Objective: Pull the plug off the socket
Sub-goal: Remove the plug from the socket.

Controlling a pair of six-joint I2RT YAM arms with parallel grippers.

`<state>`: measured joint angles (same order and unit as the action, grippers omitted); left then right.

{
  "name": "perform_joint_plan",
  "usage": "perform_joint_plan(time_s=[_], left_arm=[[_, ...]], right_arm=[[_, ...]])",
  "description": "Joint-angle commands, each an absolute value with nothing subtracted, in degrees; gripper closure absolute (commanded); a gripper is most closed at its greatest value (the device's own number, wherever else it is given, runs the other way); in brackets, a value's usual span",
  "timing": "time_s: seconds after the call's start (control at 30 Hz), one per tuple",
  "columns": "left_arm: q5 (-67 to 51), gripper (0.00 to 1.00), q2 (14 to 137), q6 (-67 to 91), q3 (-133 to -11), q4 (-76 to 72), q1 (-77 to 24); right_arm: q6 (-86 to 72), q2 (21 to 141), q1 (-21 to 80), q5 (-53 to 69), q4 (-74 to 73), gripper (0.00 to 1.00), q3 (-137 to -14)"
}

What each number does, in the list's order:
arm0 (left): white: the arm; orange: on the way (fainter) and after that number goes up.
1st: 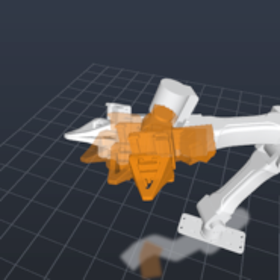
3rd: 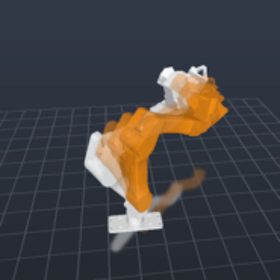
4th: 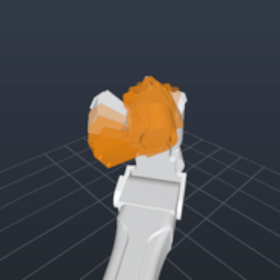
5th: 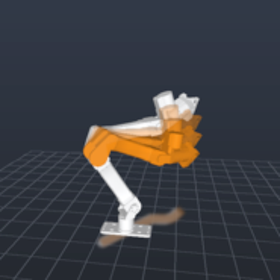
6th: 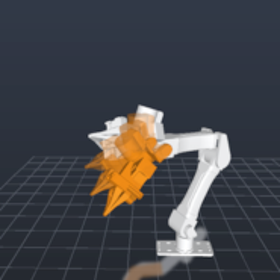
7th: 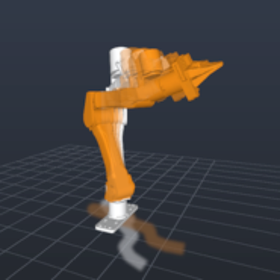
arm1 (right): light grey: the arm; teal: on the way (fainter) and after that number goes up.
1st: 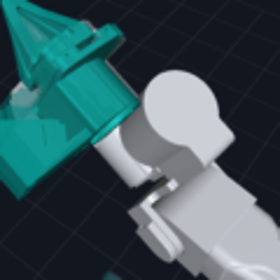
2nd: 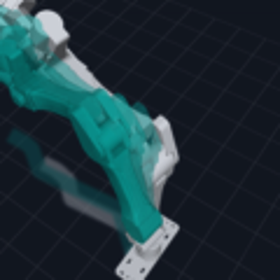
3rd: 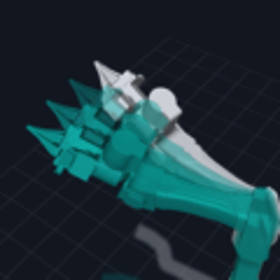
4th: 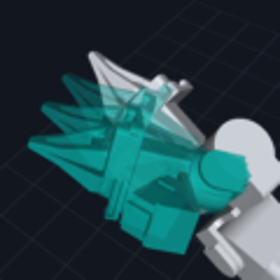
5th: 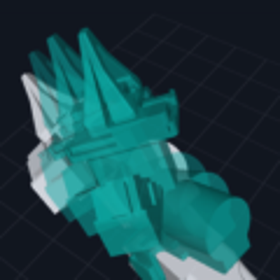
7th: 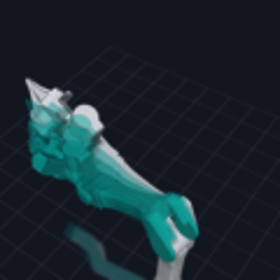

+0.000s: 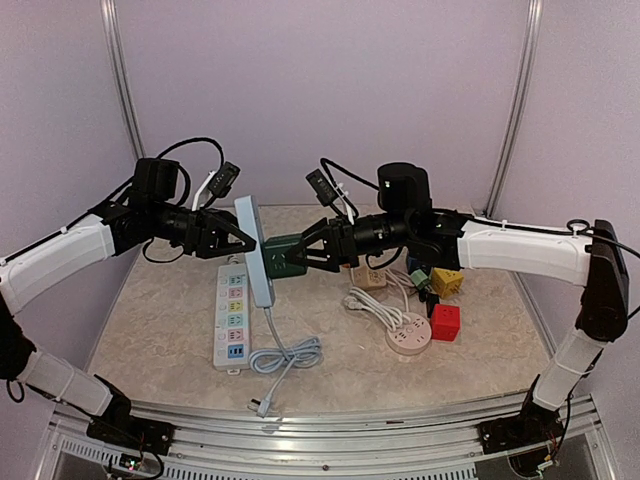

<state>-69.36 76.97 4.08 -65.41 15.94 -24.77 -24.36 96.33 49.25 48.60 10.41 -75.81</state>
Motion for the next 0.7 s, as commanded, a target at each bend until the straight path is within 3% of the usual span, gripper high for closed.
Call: perform_joint_plan(time_s=[0.0,0.4,0.67], left_arm=[[-75.88,1.0,75.8,4.31,-67.26,15.58,-24.62],[-76.11,1.0,76.18,4.13,-67.5,15.89,-25.22],[-65.21,1.0,75.88,3.69,-67.77,17.66,-24.02]], right_arm=[[-22.59,93.16,49.41,52.09,9.4,1.0,-76.59],[-22.38,92.64,49.44,51.73,8.77,1.0,-76.55],[-21.2,92.27,49.42,49.01,6.97,1.0,-76.74]])
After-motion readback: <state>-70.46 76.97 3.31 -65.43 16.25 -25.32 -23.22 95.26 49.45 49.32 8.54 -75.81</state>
